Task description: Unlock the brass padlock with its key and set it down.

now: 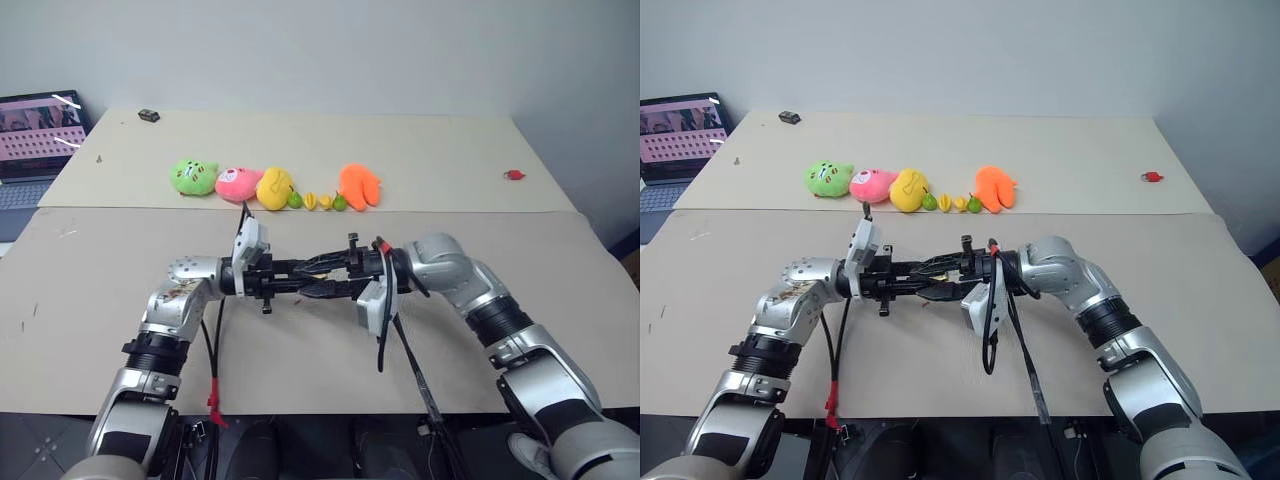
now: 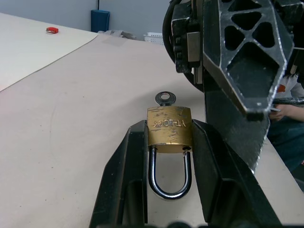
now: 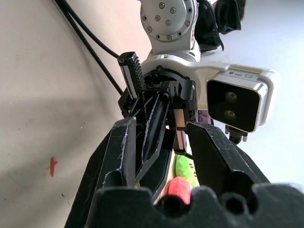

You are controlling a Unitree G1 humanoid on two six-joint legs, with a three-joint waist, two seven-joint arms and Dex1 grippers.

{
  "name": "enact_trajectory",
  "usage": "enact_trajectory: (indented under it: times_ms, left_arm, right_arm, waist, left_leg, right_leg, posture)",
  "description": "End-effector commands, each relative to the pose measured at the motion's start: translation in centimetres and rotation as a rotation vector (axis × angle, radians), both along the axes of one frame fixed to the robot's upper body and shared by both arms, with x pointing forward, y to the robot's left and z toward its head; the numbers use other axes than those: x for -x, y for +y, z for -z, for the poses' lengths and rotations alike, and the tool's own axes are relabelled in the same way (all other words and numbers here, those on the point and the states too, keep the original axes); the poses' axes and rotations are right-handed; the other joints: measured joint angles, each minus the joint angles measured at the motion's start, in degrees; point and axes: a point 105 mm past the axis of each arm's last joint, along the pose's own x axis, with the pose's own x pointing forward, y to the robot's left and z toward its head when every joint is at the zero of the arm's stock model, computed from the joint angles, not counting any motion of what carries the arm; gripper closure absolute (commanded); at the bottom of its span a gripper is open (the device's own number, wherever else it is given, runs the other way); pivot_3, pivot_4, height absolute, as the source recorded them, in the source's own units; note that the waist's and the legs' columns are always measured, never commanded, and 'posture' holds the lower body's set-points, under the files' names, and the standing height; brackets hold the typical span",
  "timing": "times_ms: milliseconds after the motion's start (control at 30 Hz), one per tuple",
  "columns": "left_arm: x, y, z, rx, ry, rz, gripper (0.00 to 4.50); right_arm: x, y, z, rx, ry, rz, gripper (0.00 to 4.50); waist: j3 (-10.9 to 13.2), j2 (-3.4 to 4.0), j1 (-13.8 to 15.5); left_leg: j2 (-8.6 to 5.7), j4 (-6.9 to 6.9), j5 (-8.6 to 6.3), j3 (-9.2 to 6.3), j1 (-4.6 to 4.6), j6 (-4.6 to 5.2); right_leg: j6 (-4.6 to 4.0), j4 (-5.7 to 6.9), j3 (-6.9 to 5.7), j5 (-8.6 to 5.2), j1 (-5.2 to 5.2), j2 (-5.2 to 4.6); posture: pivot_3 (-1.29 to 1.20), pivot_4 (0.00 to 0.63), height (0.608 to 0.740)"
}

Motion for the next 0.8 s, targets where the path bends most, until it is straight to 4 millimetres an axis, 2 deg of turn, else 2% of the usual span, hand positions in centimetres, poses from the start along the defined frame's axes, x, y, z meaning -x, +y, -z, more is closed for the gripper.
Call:
enact_trajectory:
  times_ms: [33,233,333,800]
  left_arm:
    - [0.2,-0.1,-1.1,0.004,-0.042,0.017,3.71]
    - [0.2,0.5,-1.1,0.001,-0.04,0.001,3.71]
    - [0.4,0.7,-0.9,-0.003,-0.035,-0.002,3.71]
    - [0.5,0.5,-0.9,-0.002,-0.03,0.001,3.71]
  right_arm:
    - [-0.3,-0.9,-1.5,-0.015,-0.059,0.004,2.39]
    - [-0.1,-3.7,0.7,0.078,-0.031,0.038,2.39]
    - [-0.3,-4.5,1.1,0.093,-0.032,0.059,2.39]
    - [-0.9,-2.3,0.0,0.05,-0.064,0.025,2.39]
  waist:
    - [0.0,0.0,0.0]
    - [0.0,0.0,0.0]
    - [0.0,0.0,-0.2]
    - [0.0,0.0,0.0]
  left_leg:
    - [0.0,0.0,0.0,0.0,0.0,0.0]
    - [0.0,0.0,0.0,0.0,0.01,0.0]
    - [0.0,0.0,0.0,0.0,0.01,0.0]
    - [0.01,-0.01,0.0,0.0,0.02,0.0]
  right_leg:
    - [0.0,0.0,0.0,0.0,0.0,0.0]
    - [0.0,-0.01,0.0,0.0,0.01,0.0]
    - [-0.01,-0.01,0.0,-0.01,0.01,0.0]
    - [-0.04,0.02,0.01,-0.02,0.0,0.01]
  posture:
    - [0.0,0.15,0.722]
    - [0.0,0.15,0.722]
    - [0.0,0.15,0.722]
    - [0.0,0.15,0.722]
